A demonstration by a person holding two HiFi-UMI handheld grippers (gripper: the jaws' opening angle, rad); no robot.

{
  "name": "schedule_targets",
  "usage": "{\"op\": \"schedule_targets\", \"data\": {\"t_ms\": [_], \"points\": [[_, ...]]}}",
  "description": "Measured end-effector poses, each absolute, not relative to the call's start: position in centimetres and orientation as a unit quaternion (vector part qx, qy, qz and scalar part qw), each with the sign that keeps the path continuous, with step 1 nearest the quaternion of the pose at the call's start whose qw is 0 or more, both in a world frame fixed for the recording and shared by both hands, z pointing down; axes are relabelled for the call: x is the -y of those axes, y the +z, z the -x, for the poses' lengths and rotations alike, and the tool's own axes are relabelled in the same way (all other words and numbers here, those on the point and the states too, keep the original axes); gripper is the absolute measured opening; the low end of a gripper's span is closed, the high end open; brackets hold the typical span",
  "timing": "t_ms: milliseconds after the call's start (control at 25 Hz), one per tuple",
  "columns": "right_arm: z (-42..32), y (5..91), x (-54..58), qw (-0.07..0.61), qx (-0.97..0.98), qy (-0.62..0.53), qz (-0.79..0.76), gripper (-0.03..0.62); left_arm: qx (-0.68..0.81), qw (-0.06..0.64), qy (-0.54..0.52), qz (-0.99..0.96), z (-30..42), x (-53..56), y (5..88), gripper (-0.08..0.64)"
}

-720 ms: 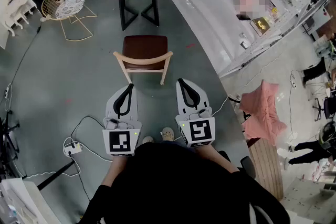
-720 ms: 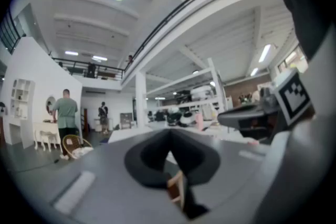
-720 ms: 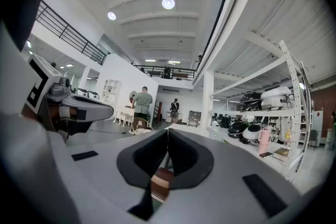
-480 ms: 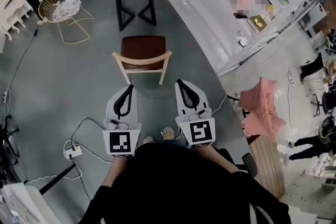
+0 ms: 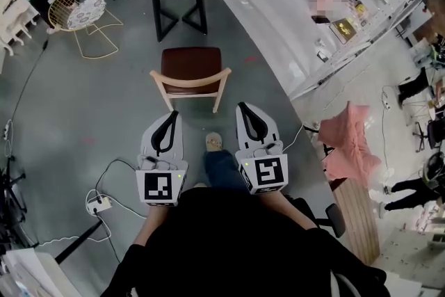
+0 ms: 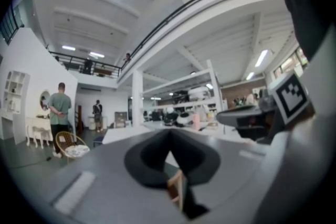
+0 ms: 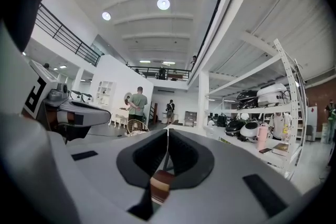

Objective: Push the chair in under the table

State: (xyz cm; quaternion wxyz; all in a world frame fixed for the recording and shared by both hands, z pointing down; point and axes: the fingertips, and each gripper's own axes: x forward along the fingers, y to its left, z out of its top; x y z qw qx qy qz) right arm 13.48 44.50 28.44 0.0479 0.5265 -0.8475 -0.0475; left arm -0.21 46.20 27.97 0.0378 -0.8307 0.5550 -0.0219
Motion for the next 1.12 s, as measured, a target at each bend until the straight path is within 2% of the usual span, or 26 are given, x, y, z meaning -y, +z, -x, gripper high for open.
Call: {"op": "schedule_targets", "data": {"t_ms": [360,720,760,880,1120], "points": [[-12.3,29.3,-34.6,0.041,0.858,-0.058,-0.509,0.023,-0.554,0.042,-0.022,0.831,0.5,-37.1,29.1,0.009],[-10.3,33.6,-23.2,0.103,0.883,-0.051,-0.454,0.025,-0.567,0.032,-0.056,0.821,1.3,-25.9,31.8,0.012],[-10.1,34.2,-22.3,0.110,0.887,-0.048,-0.446,0.025,-0.568,0.028,-0.062,0.820,1.3,-24.9,32.4,0.017],[-10.0,35.6,-19.6,0.123,0.895,-0.038,-0.427,0.025,-0.571,0.014,-0.075,0.818,1.3,-22.4,33.9,0.101],[-10.1,38.4,-16.6,0.150,0.907,-0.018,-0.393,0.026,-0.571,-0.013,-0.120,0.812,1.6,-19.3,36.9,0.138]]}}
